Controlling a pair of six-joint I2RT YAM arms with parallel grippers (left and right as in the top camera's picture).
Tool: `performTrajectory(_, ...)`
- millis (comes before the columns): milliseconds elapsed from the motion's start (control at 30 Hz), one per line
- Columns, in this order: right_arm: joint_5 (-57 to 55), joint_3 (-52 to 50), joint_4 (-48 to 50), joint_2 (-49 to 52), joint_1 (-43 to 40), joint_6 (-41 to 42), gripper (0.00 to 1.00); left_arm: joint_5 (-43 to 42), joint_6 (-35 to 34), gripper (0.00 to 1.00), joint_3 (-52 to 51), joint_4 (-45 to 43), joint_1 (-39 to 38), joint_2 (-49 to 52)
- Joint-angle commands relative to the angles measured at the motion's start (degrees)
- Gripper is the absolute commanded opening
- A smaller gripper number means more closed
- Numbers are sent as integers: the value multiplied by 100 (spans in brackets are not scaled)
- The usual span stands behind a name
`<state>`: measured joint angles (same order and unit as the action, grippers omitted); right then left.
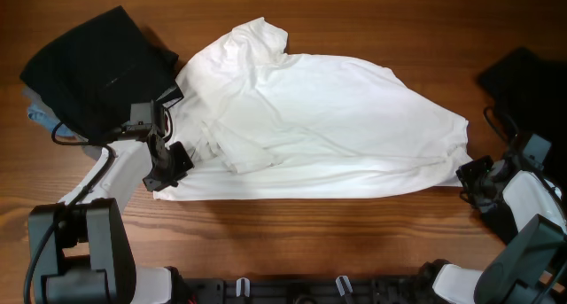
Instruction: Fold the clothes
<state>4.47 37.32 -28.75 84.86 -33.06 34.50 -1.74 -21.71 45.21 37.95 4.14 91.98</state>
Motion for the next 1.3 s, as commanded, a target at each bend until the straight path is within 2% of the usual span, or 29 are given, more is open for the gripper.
performTrajectory(0, 22, -122, 76, 155, 7, 13, 25, 376, 70, 9, -138, -52, 85, 177)
performTrajectory(67, 24, -122, 195, 155, 9, 0, 12, 376, 70, 9, -138, -52, 85, 177)
performTrajectory(133, 26, -87, 168, 136, 7, -4, 4, 376, 72, 9, -138, -50, 85, 177)
performTrajectory(233, -87, 116, -153, 4, 7, -317, 4, 374, 131, 9, -138, -52, 85, 177)
performTrajectory(367, -793, 549, -922, -330, 9, -236, 4, 376, 199, 8, -138, -48, 85, 177)
performTrajectory(567, -1281, 706, -1513, -625, 9, -107, 5, 376, 199, 8, -138, -52, 85, 177)
performTrajectory(667, -1722, 706, -1722, -623, 9, 35, 12, 376, 199, 8, -138, -48, 85, 177)
performTrajectory(767, -1974, 706, -1738, -623, 7, 66, 6, 376, 201, 9, -138, -48, 85, 177)
performTrajectory(867, -2055, 706, -1738, -623, -31, 79, 5, 374, 199, 9, -138, -44, 85, 177)
performTrajectory(900, -2057, 706, -1742, -623, -55, 184, 10, 374, 199, 9, -138, -44, 85, 177)
performTrajectory(967, -2015, 706, -1738, -623, -96, 245, 48, 374, 199, 10, -138, -28, 85, 175)
performTrajectory(1033, -1821, 710, -1711, -625, -94, 225, 53, 374, 199, 13, -138, -26, 85, 175)
performTrajectory(1167, -413, 713, -1499, -623, -94, -667, 53, 306, 216, 22, -85, 55, 85, 125)
performTrajectory(1267, 297, 702, -1497, -623, -92, -907, 55, -153, 507, 31, 101, 236, 85, -7)
